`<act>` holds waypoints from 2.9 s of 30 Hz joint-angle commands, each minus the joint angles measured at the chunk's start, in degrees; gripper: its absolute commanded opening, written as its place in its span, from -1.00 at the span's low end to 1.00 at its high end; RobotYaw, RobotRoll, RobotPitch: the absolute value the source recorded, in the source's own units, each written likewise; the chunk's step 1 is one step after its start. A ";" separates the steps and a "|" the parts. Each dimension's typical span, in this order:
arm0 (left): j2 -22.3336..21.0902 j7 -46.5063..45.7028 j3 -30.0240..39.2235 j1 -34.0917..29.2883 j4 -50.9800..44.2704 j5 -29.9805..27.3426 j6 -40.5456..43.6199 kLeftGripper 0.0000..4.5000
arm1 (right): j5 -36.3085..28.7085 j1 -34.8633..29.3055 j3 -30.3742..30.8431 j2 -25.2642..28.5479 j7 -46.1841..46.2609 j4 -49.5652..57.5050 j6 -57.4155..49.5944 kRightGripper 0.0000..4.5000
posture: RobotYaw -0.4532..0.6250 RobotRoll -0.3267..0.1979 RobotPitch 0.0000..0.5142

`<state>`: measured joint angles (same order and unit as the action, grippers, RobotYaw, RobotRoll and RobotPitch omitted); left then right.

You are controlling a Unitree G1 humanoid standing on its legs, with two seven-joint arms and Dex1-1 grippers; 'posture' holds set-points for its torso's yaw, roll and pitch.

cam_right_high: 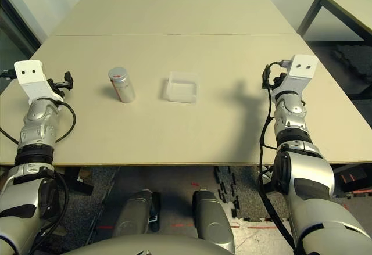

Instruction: Pour the medicine from the bottle into the box.

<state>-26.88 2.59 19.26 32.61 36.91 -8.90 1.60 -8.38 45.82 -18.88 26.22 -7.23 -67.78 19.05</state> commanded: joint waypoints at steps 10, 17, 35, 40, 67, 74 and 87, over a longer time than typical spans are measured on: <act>-4.84 13.36 3.01 1.05 0.15 -5.67 -3.89 0.98 | -1.87 1.68 0.50 -1.06 -9.75 2.43 -0.41 1.00 | -0.15 0.25 -0.85; -9.60 30.14 3.14 1.58 0.79 -10.90 -2.83 0.98 | -3.32 2.92 2.51 1.64 -25.83 6.68 -6.50 1.00 | -0.18 0.25 -0.87; -14.32 62.38 -8.40 -6.12 -7.65 -13.57 11.60 0.98 | -5.01 5.46 15.06 5.36 -63.49 24.15 -28.94 1.00 | -0.21 0.25 -0.72; -13.19 64.98 -11.27 -4.07 -4.13 -11.79 10.03 0.98 | -5.80 1.95 16.21 5.41 -64.80 32.28 -34.48 1.00 | -0.25 0.25 -0.68; -1.83 57.22 -12.43 9.39 23.18 -2.39 -12.69 0.98 | -9.65 -4.63 15.80 9.16 -61.88 45.22 -44.11 1.00 | -0.49 0.25 -0.60; 0.57 54.29 -12.30 12.91 29.45 -0.12 -15.05 0.98 | -11.10 -6.71 15.53 9.68 -60.90 48.72 -46.76 1.00 | -0.54 0.25 -0.59; 2.11 58.01 -11.68 17.16 33.65 0.52 -12.40 0.17 | -13.08 -8.66 15.89 9.62 -58.97 52.69 -49.42 1.00 | -0.55 0.25 -0.63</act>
<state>-24.34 58.82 7.93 49.06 70.18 -8.98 -11.99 -20.95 37.48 -3.06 35.56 -66.51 -15.90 -30.12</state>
